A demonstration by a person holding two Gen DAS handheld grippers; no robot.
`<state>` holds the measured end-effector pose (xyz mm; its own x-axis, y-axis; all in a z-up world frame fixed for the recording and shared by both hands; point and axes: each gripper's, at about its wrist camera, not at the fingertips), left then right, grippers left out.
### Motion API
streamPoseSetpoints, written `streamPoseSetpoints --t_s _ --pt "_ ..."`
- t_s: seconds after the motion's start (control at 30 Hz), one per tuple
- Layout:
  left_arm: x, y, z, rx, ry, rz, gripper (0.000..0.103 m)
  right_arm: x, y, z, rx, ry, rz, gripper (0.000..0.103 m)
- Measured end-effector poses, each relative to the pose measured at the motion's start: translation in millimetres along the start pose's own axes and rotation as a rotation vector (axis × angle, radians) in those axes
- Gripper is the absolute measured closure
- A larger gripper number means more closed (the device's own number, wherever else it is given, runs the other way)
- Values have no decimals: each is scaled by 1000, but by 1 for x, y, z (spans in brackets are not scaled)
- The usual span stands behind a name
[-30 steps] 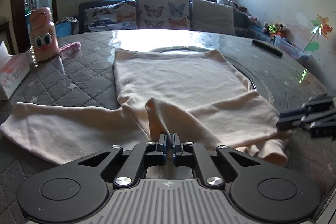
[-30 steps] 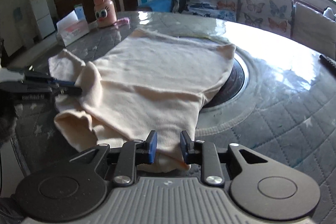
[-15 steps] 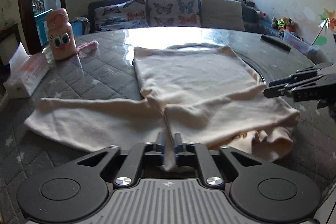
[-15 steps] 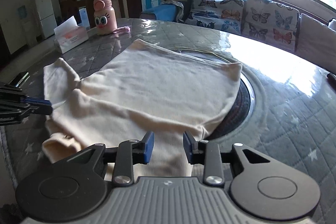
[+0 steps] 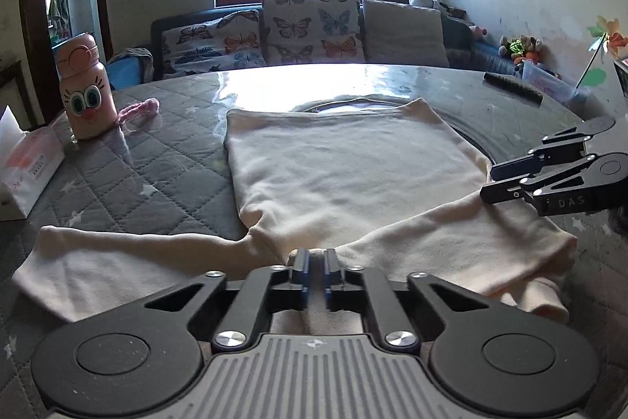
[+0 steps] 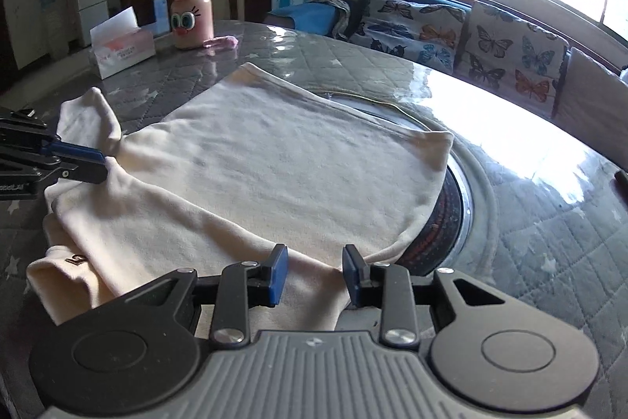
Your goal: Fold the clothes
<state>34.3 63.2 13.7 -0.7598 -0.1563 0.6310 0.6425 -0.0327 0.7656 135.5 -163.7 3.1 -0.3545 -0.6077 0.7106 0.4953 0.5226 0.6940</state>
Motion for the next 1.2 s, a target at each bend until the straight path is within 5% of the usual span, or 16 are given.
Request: streamPoseSetpoints --t_s 0.37,0.5,0.6,0.67,0.73,0.97,1.2 --pt "3 7 0 0 -1 -7 95 -9 2 -12 69 68 50 74" --pt "-1 3 -1 -9 19 15 67 -7 2 -13 76 62 48 92" --pt "-7 2 -2 -20 13 22 70 -3 2 -11 76 53 41 99" --pt "-11 2 -4 -28 25 21 89 1 1 -10 81 38 36 99" --pt "-12 4 -5 -31 33 15 94 5 0 -9 80 21 25 100" --pt "-17 5 -7 -44 44 6 95 18 -7 -23 20 -37 -18 103" --pt "-10 0 -2 -41 44 10 95 11 -3 -14 56 48 -21 83"
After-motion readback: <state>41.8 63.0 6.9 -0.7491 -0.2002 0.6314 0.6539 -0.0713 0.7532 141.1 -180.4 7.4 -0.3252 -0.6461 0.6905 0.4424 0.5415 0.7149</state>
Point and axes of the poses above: each gripper's, at about its wrist camera, not at the fingertips, and x roughly against the way its jaws point, z to its left, y to its top, and after that the axes turned 13 degrees about y, right-handed
